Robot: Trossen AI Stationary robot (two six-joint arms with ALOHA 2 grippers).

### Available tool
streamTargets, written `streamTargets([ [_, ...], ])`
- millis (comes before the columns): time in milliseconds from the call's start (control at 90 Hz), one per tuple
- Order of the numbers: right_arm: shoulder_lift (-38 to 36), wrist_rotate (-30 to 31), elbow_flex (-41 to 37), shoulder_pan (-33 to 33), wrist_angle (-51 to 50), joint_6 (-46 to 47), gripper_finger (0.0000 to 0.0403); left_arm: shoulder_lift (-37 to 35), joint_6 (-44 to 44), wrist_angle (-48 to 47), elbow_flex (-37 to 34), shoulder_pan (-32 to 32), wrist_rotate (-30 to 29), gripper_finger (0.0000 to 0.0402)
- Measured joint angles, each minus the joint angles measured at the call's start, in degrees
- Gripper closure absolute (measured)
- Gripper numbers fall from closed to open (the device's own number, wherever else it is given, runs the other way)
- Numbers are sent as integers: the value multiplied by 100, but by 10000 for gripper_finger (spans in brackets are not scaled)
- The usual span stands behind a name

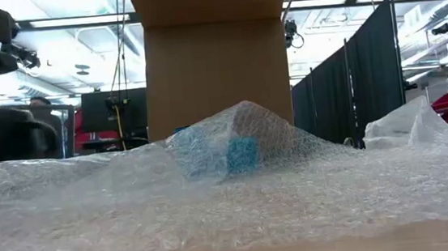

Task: Wrap mug
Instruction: Wrap the black mug with the bubble wrap

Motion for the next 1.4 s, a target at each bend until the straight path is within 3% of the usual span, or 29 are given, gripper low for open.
streamTargets([
  [267, -40, 0, 0, 97, -113, 2, 321, -13, 130, -788, 1360, 225, -946, 397],
  [422, -139, 4, 4, 128, -1176, 552, 348, -1, 624, 79, 2125, 242, -1971, 399],
  [511, -144, 2, 4, 136, -2094, 1307, 367, 69, 1272, 1350, 2165, 256, -2144, 400],
  [689, -144, -316, 4, 223, -4185, 2966, 399, 727, 2970, 3855, 2167, 403, -1909, 401],
  [789, -143, -821, 4, 245, -4838, 3632, 400, 1254, 3484, 4923, 2182, 629, -1369, 401],
  [944, -143, -1395, 4, 407, -5183, 4080, 402, 2021, 3810, 5506, 2192, 1087, -479, 401],
  [1144, -208, -1801, 4, 593, -5273, 4346, 403, 3126, 4261, 5643, 2791, 1634, 143, 401],
  [1300, -377, -1874, 4, 707, -5399, 4509, 403, 3902, 4474, 5564, 3421, 1864, 731, 401],
  [1400, -523, -1831, 4, 780, -5397, 4512, 403, 4281, 4589, 5154, 3854, 1936, 787, 400],
])
